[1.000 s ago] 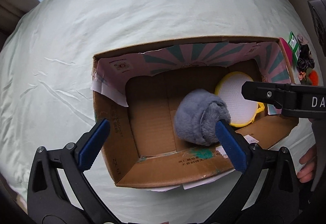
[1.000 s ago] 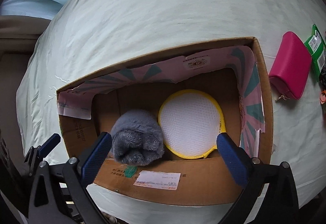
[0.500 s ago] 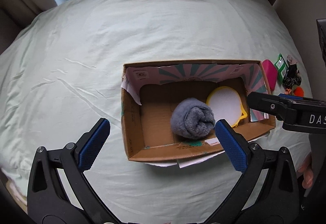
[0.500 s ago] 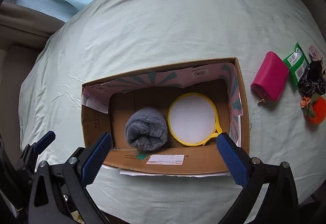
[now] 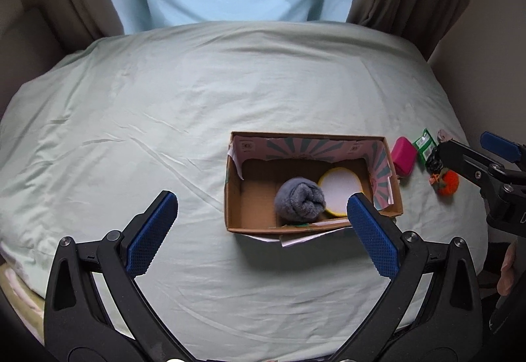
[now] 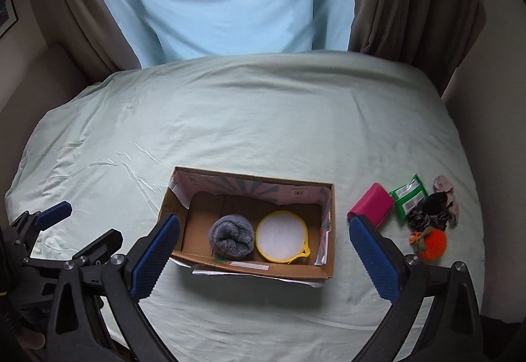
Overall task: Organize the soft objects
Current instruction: 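Open both tools to drop the sock and pad into the box, then lift, then grasp the pink pouch with the left tool while the right tool grasps the orange pompom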
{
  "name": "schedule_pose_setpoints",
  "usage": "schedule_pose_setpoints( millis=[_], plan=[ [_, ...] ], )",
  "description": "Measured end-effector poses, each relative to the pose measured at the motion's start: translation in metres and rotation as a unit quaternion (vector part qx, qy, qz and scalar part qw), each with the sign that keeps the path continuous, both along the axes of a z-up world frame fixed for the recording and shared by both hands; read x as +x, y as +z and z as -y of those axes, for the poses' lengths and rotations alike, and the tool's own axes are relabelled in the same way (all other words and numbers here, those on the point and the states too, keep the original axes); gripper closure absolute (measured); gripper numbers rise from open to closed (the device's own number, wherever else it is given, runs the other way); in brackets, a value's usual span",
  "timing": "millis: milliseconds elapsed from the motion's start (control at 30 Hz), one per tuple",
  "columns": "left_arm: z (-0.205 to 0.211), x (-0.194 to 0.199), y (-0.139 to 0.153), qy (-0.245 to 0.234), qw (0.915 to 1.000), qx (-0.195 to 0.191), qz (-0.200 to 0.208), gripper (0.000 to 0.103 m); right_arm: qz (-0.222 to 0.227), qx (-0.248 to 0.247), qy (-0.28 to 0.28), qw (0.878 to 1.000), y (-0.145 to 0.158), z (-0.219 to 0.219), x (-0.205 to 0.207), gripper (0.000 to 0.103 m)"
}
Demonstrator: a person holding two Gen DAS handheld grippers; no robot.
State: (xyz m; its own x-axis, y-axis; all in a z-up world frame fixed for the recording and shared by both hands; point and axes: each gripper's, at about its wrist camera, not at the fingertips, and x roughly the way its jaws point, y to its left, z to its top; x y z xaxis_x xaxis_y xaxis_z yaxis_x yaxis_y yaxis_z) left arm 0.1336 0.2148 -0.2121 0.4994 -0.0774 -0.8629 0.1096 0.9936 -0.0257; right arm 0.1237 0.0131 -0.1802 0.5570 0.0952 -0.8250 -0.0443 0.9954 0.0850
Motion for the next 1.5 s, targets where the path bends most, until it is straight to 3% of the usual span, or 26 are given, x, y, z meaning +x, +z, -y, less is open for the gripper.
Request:
schedule_pose_setpoints(
  millis=[233, 400, 800, 1100, 1300, 1500],
  plan=[
    [0.004, -0.033, 0.049, 0.019, 0.9985, -0.01, 0.05, 0.001, 0.056, -0.02, -0.025, 0.998, 0.046, 0.029, -0.048, 0.001],
    [0.027, -0.05, 0.075, 0.015, 0.9969, -0.02, 0.075, 0.001, 0.076, -0.011, -0.052, 0.996, 0.059, 0.064, -0.072, 0.001],
    [0.147, -0.063, 0.092, 0.009, 0.9941, -0.034, 0.103, 0.001, 0.108, -0.033, -0.066, 0.991, 0.062, 0.192, -0.102, 0.001],
    [0.259, -0.028, 0.054, 0.002, 0.9961, -0.023, 0.086, 0.001, 0.073, -0.029, -0.049, 0.996, 0.012, 0.295, -0.083, 0.001],
    [0.316, 0.012, 0.002, -0.029, 0.9988, 0.004, 0.04, 0.001, 0.027, 0.01, -0.064, 0.998, -0.043, 0.345, -0.051, 0.001],
    [0.357, 0.046, -0.055, -0.069, 0.9971, 0.032, -0.001, 0.001, -0.01, 0.038, -0.089, 0.995, -0.105, 0.369, -0.025, 0.001]
  ],
)
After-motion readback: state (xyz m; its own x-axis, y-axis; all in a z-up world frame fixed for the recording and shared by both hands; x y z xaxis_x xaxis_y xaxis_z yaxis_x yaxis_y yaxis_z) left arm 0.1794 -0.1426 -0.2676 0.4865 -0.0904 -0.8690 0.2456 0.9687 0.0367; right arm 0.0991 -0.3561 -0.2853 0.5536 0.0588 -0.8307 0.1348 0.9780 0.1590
